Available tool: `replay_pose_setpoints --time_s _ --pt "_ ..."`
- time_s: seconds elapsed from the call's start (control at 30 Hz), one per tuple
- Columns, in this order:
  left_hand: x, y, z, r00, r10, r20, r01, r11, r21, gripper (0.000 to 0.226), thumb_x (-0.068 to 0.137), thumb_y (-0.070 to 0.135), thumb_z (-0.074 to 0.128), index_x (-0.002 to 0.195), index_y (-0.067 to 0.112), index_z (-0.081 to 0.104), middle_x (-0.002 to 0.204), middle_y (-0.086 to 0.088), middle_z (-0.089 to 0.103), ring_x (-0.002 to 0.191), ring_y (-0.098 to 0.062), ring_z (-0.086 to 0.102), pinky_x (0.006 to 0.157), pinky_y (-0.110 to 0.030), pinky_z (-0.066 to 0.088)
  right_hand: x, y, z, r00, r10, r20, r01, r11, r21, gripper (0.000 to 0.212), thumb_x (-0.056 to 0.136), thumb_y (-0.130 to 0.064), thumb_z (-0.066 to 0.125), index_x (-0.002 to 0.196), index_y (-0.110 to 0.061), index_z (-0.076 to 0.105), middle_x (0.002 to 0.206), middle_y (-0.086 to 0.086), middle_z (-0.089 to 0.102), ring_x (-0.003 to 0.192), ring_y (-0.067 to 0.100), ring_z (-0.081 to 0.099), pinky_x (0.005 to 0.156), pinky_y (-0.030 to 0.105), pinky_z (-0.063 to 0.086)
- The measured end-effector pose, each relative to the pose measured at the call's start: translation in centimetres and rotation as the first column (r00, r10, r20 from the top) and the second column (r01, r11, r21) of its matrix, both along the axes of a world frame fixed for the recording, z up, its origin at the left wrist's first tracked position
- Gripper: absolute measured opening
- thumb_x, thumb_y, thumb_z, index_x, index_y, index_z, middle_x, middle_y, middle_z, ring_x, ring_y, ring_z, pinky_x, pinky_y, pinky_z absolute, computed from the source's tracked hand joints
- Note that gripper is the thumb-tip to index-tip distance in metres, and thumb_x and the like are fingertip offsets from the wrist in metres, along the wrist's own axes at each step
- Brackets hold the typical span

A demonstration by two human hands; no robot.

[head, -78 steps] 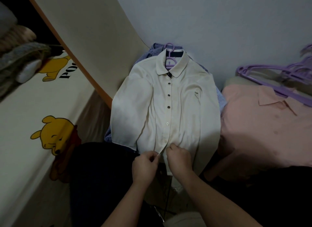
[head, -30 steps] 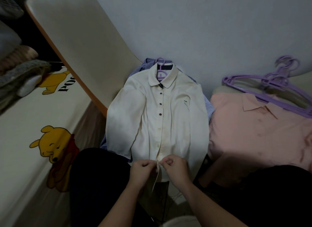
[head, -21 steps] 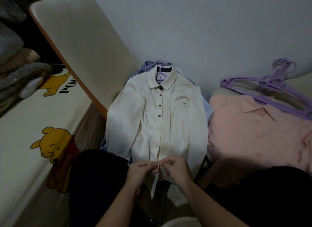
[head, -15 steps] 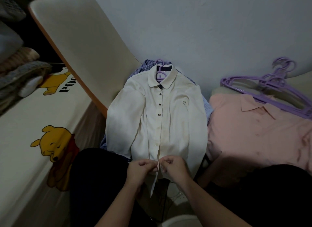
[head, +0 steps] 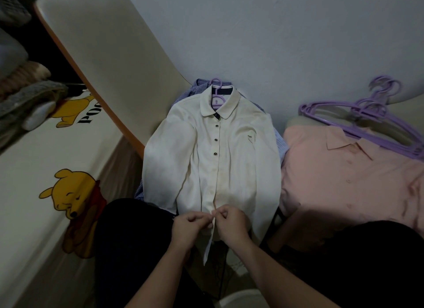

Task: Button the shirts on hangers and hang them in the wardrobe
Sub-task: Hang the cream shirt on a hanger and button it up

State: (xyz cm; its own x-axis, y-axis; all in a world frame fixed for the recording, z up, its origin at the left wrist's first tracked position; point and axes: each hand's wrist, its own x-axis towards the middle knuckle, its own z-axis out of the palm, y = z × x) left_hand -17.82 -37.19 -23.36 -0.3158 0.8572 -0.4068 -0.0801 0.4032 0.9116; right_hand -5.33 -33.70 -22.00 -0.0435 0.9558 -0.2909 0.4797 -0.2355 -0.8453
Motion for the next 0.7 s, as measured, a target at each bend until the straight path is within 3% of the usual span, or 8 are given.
replay_pose_setpoints --time_s 0.1,0.3,0.5,0.6,0.7 --pt "-0.4 0.4 -0.3 0.996 -0.017 0.087 0.022 0.998 -0.054 0.006 0.085 0.001 0.075 0.089 -0.001 0.079 0.084 -0.021 0.076 0.077 -0.022 0.072 0.077 -0.029 0.058 0.3 0.1 -0.5 0.998 0.025 0.056 -0.026 1.000 0.010 0.013 0.097 -0.024 0.060 0.093 -0.016 0.070 0.074 -0.011 0.061 0.064 -0.007 0.051 0.052 0.003 0.037" --pt "-0.7 0.7 -0.8 0.993 -0.116 0.032 0.118 0.990 -0.075 0.009 0.089 0.003 0.071 0.088 -0.003 0.077 0.077 -0.019 0.074 0.074 -0.022 0.069 0.077 -0.031 0.056 0.4 -0.6 -1.9 0.988 0.074 0.137 -0.093 0.987 0.134 0.019 0.099 -0.018 0.053 0.081 -0.017 0.058 0.086 0.001 0.060 0.076 0.009 0.054 0.059 0.011 0.035" --pt "-0.8 1.1 -0.8 0.984 -0.127 0.127 0.140 0.986 -0.096 0.011 0.089 0.001 0.071 0.094 -0.008 0.075 0.080 -0.018 0.074 0.074 -0.019 0.069 0.070 -0.023 0.056 1.0 -0.3 -1.9 0.973 0.114 0.200 -0.167 0.948 0.271 0.015 0.096 -0.013 0.057 0.082 -0.018 0.059 0.084 -0.007 0.052 0.073 -0.001 0.046 0.064 0.006 0.034" --pt "-0.6 1.2 -0.9 0.984 -0.153 0.093 0.162 0.983 -0.092 0.009 0.088 0.001 0.072 0.091 -0.006 0.076 0.076 -0.015 0.073 0.071 -0.017 0.067 0.069 -0.022 0.055 1.4 -0.1 -2.2 0.974 0.119 0.194 -0.167 0.953 0.253 0.013 0.096 -0.014 0.058 0.083 -0.016 0.062 0.085 -0.006 0.056 0.076 0.005 0.051 0.063 0.006 0.034" --pt "-0.4 0.8 -0.9 0.977 -0.210 -0.026 0.207 0.975 -0.084 0.009 0.087 0.005 0.074 0.088 -0.003 0.077 0.072 -0.013 0.072 0.072 -0.017 0.066 0.071 -0.023 0.054 1.7 -0.3 -2.4 0.970 0.126 0.206 -0.172 0.960 0.222 0.016 0.096 -0.017 0.058 0.082 -0.023 0.057 0.086 -0.009 0.056 0.075 0.002 0.051 0.061 0.006 0.034"
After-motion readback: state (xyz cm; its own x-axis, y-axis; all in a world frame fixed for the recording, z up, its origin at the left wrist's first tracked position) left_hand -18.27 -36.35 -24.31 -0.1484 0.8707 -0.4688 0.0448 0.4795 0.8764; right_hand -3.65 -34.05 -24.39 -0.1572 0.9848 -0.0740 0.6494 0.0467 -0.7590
